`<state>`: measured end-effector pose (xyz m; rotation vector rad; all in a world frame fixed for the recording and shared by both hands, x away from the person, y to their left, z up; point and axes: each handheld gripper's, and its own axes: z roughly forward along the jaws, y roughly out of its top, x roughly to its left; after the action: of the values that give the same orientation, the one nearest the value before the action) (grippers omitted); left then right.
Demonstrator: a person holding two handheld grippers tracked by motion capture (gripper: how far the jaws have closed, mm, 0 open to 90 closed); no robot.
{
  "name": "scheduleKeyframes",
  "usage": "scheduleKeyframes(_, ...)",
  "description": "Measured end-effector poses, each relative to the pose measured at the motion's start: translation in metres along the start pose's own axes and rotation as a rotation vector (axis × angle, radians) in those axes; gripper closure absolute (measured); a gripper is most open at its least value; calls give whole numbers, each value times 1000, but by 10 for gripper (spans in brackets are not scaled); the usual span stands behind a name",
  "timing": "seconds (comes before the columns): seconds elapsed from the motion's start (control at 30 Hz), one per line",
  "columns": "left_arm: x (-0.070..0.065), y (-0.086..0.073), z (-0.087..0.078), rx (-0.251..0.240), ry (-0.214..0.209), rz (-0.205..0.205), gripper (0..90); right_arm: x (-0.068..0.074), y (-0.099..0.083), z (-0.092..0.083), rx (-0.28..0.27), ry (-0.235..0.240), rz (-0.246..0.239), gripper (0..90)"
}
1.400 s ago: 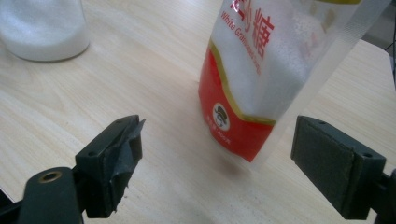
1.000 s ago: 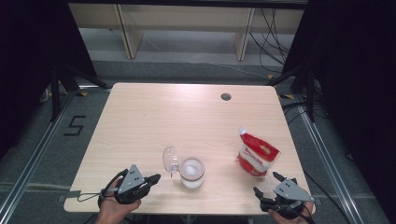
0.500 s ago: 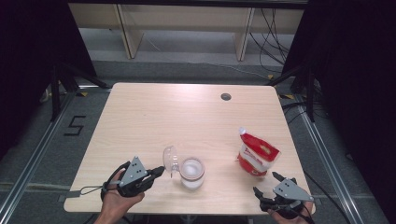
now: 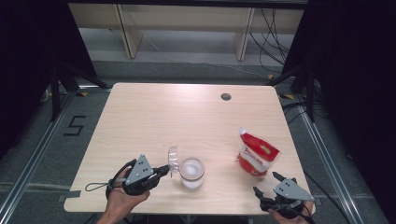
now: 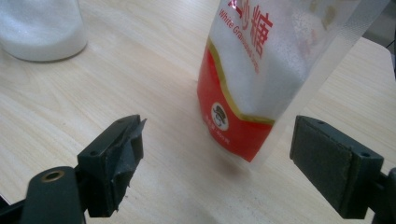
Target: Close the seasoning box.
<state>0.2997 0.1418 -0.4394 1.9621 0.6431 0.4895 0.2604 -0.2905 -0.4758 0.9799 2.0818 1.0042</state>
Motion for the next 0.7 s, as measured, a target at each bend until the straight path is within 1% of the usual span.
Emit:
scheduleKeyframes(0.03,-1,0,0,-4,3,-1,895,1,0,0,7,8,12,181)
scheduleKeyframes(0.13,-2,2,0,-6,5,-1,895,1,0,0,8,8,12,181)
scheduleKeyframes(0.17,-2,3,1,-11,3,-1,895,0,0,0,-1,2,-4,181)
scheduleKeyframes(0.23,-4,4,3,-13,-5,7,895,0,0,0,-1,1,-3,182)
scheduleKeyframes(0.27,-5,4,4,-17,-10,-4,895,0,0,0,-1,1,-4,182)
scheduleKeyframes(0.3,-6,4,4,-11,-12,9,895,0,0,1,-1,1,-8,182)
scheduleKeyframes(0.33,-7,4,4,-11,-13,5,895,1,0,1,-2,1,-8,182)
scheduleKeyframes(0.37,-7,4,4,-9,-18,14,894,1,0,1,-2,2,-8,182)
scheduleKeyframes(0.4,-9,4,5,-12,-22,7,894,1,1,1,-1,3,-9,182)
scheduleKeyframes(0.43,-8,4,5,-11,-25,17,894,1,1,1,-3,2,-13,182)
scheduleKeyframes(0.47,-9,4,5,-13,-22,11,894,1,1,1,-4,2,-9,182)
scheduleKeyframes(0.5,-9,4,5,-11,-28,10,893,1,1,1,-3,4,-6,182)
scheduleKeyframes(0.53,-8,4,5,-8,-36,17,884,1,1,1,-3,4,-5,182)
scheduleKeyframes(0.6,-8,2,4,-10,-40,-13,850,1,1,1,0,4,-13,182)
scheduleKeyframes(0.63,-7,1,4,-10,-50,-6,831,1,1,1,-3,4,-12,182)
scheduleKeyframes(0.67,-7,-1,3,-6,-53,-29,798,1,1,1,-3,3,-13,182)
scheduleKeyframes(0.7,-7,-3,2,-11,-59,-34,767,1,1,1,-3,4,-13,182)
